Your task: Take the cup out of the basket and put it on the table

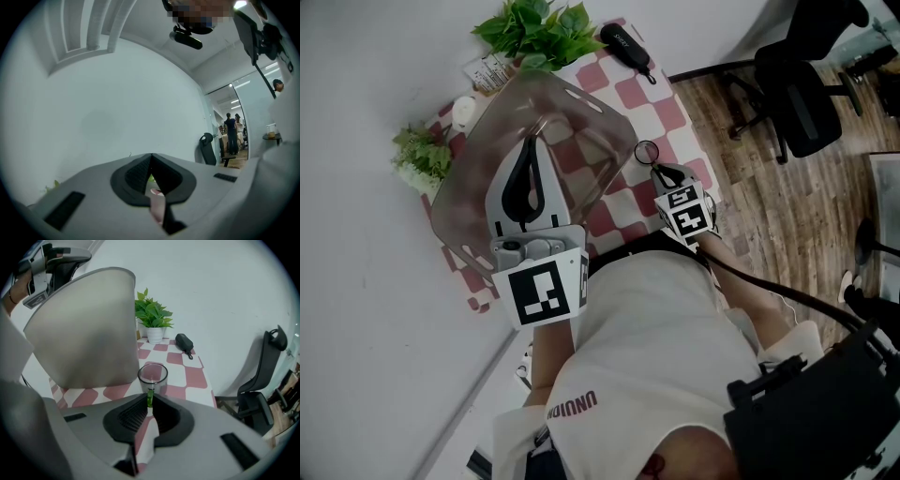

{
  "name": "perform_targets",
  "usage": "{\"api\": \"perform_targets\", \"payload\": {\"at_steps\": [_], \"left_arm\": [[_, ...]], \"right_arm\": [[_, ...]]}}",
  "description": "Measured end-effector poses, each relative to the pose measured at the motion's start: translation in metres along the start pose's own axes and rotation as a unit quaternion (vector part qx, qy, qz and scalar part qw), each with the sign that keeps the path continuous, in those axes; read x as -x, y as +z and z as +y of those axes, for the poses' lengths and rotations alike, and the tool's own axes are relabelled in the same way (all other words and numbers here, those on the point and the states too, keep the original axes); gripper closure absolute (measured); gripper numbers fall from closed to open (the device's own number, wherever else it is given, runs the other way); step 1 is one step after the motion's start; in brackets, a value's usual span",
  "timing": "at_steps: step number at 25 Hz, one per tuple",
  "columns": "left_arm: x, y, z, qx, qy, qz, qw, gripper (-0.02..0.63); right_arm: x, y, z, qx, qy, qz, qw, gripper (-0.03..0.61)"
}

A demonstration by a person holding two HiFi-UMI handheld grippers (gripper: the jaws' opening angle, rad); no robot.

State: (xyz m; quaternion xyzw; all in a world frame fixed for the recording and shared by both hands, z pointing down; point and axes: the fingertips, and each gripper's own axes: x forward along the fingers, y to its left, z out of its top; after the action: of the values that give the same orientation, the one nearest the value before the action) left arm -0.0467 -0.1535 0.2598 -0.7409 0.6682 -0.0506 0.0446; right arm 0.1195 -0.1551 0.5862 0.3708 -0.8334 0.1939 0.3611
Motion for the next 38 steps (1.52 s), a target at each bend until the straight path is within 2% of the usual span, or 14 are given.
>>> {"api": "perform_targets", "payload": {"at_steps": [38], "left_arm": [[0.003,0.001,0.001,0.000,0.005,-0.004,1.0000,0.601]], "right_arm": [[-0.010,-0.025,0.002,-0.015,0.022,0.030,0.999,0.529]]}}
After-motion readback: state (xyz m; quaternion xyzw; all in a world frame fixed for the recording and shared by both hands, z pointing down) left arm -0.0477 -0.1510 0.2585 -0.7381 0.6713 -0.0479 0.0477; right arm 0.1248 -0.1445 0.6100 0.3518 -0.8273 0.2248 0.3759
